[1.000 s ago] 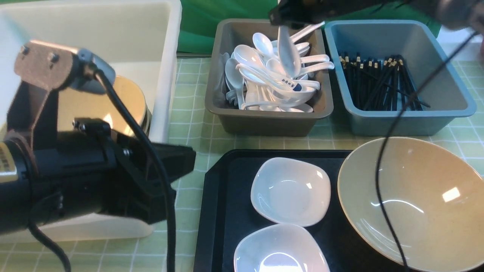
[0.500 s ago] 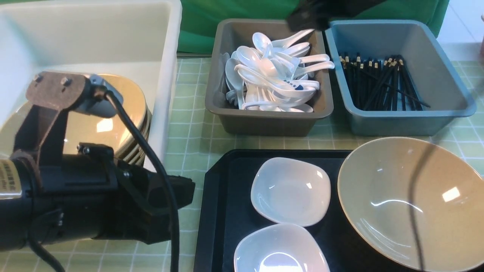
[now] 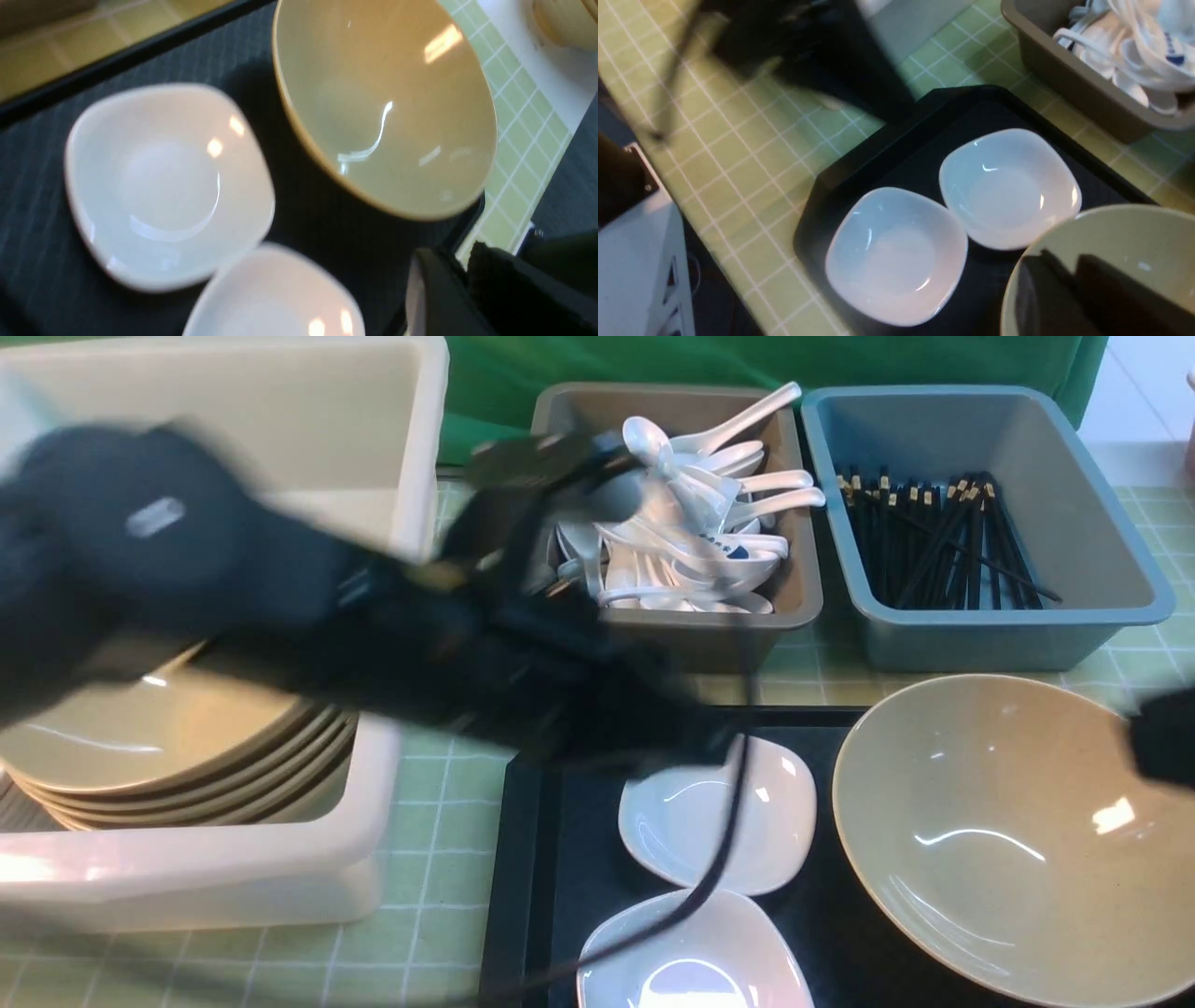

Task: On green table put chopsticks spoon bowls plates into blue grey white boxes.
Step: 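Grasp the large bowl on the tray by its rim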

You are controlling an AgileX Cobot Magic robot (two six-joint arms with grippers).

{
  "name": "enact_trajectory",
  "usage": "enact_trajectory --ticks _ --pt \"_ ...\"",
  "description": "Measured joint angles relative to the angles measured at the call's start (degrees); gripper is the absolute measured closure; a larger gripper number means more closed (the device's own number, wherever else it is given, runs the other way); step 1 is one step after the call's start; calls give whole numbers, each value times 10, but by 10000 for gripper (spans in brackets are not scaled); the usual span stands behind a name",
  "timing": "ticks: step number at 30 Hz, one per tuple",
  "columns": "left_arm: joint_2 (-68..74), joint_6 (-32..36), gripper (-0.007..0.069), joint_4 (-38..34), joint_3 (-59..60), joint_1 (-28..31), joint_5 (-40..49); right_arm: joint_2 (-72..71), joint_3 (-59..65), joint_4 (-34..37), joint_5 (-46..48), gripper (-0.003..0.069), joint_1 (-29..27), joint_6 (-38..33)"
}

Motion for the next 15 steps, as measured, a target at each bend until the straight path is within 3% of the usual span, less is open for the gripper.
enact_trajectory --ticks 3,4,8,15 --pt "91 0 461 -3 -71 -3 27 -76 36 -37 -1 630 0 60" --pt "134 0 403 -4 -117 -7 47 -111 44 -70 6 635 0 94" --pt "247 1 282 -5 -201 -15 83 -137 48 -107 17 636 0 133" --pt "372 -15 228 -4 -293 -16 96 -135 48 -109 18 636 0 144"
